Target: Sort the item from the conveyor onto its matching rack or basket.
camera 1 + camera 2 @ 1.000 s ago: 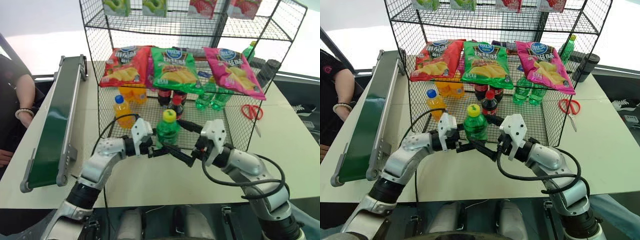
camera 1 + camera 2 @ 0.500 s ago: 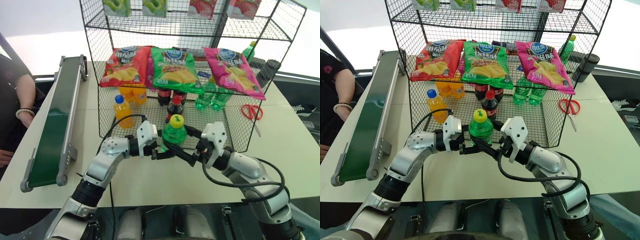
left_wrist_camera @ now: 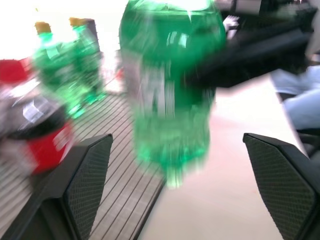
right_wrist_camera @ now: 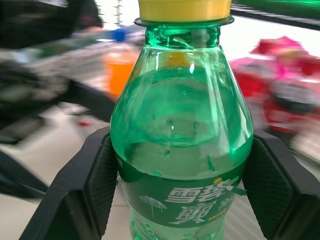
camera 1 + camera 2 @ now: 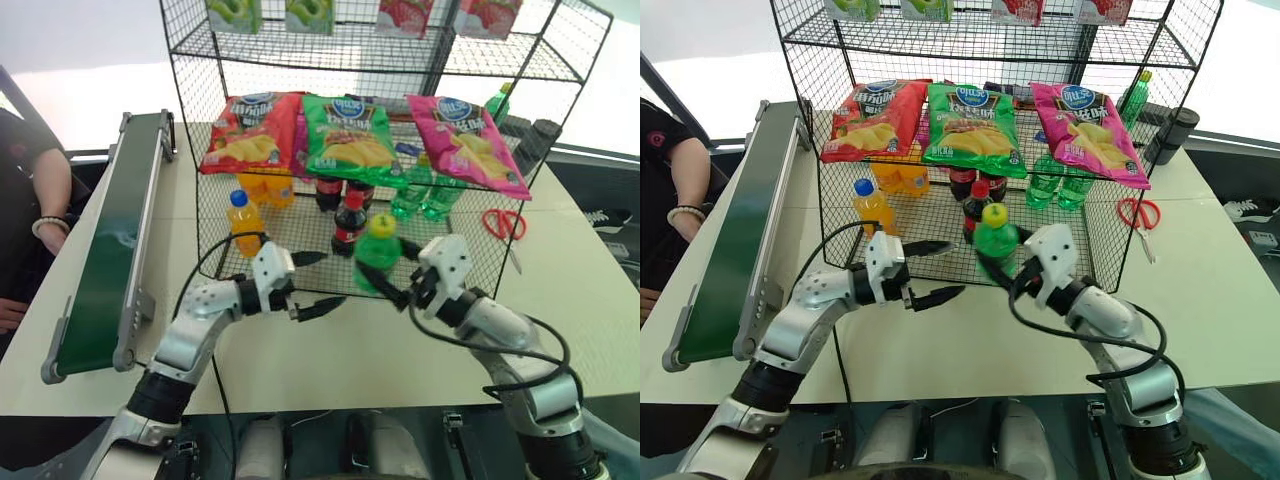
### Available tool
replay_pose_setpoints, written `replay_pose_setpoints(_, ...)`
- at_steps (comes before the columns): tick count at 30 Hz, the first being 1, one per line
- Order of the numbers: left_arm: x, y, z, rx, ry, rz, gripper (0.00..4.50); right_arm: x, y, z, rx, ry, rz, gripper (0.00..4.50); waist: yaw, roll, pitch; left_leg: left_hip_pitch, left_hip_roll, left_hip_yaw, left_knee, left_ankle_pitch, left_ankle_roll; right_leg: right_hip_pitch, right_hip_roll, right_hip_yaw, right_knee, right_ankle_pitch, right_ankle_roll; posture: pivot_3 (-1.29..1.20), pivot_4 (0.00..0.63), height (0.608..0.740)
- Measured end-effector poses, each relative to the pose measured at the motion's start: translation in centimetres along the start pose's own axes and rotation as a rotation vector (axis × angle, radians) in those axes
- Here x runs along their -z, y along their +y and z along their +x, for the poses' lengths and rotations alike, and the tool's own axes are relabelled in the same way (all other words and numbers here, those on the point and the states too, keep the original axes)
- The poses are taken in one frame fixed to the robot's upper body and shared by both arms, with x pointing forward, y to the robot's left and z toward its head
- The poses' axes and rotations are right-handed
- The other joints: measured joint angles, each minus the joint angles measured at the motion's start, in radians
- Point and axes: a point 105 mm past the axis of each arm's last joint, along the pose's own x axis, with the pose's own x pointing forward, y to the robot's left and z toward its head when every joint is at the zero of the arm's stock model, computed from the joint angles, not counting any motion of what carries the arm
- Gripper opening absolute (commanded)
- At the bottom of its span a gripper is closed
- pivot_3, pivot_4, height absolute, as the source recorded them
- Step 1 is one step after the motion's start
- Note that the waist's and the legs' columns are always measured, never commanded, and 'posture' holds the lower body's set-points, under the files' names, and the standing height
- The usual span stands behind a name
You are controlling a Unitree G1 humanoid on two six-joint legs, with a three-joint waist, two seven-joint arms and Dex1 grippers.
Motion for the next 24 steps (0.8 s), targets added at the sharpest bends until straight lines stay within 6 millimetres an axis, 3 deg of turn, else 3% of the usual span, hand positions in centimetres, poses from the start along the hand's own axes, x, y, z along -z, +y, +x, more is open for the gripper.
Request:
replay_pose_setpoints(7,0.8,1.1,-1.3,-0.122,0.021,-0.038,4.48,2.9,-4.5,-1.4,0.274,0.033,0.043,2.97,-0.001,0.001,0.000,0.000,0.000,0.000,0.000,0.000,0.000,0.000,-0.001,0.000,0.001,0.000,0.000,0.00,0.150,0.735)
replay_pose_setpoints(15,-0.4,-0.2,-1.0,-0.107,-0.011,-0.028,4.48,6.2,-9.5,-1.4,0.535,0.052,0.056,2.97,-0.005,0.004,0.000,0.002,0.000,0.002,0.001,0.000,0.000,0.000,0.000,0.002,0.003,0.000,0.000,0.00,0.150,0.735)
replay_pose_setpoints(24,-0.6,-0.6,-0.7,-0.079,-0.015,-0.025,4.48,7.6,-10.3,1.1,0.527,0.042,0.101,2.97,-0.005,0.006,0.000,0.002,0.000,0.003,0.001,0.000,0.000,0.000,0.000,0.002,0.004,0.000,0.000,0.00,0.150,0.735)
